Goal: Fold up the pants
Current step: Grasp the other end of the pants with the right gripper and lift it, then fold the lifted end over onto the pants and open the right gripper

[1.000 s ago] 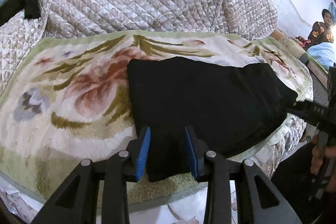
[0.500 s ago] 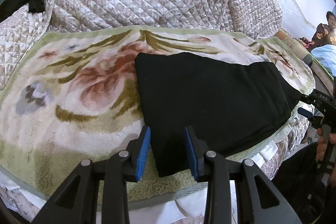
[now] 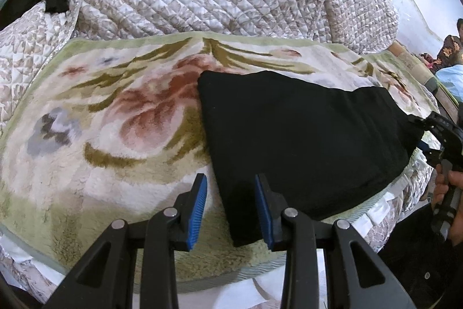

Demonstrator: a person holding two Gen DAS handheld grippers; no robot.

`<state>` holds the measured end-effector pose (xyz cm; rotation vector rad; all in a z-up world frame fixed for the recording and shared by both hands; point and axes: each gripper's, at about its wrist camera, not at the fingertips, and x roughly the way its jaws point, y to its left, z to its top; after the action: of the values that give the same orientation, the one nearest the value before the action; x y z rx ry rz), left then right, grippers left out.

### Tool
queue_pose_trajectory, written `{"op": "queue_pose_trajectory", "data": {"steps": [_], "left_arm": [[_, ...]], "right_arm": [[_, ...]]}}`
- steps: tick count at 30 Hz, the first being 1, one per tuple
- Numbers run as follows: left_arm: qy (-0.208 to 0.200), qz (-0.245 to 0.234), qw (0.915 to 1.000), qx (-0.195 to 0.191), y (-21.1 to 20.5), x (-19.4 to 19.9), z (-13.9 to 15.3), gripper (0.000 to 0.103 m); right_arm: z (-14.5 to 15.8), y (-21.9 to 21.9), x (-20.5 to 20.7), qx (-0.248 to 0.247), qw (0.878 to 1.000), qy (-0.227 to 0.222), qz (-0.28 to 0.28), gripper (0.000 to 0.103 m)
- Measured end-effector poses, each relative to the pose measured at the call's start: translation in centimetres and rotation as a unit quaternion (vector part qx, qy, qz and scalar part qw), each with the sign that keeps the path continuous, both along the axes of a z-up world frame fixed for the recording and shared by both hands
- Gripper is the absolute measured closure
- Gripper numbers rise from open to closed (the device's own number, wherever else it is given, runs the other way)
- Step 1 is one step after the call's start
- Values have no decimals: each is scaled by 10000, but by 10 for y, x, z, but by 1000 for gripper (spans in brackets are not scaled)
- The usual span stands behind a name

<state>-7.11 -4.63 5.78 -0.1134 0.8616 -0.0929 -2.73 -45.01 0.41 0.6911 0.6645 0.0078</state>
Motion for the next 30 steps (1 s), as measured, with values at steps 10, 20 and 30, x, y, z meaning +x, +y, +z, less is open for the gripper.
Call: {"op": "queue_pose_trajectory", "data": {"steps": [10,20,30], "left_arm": [[-13,155,9998,-83,12,0,2,67],[-132,532,9982,-262,44,-11,8,67],[-66,868,9955,-386,77,-20,0,67]], "right_arm": [[30,20,22,-272,9980,-217,527,83],[106,161,18,-974,9609,-1023,2382,83],[0,311,0,-1581,8876,-284,4318,82]]}}
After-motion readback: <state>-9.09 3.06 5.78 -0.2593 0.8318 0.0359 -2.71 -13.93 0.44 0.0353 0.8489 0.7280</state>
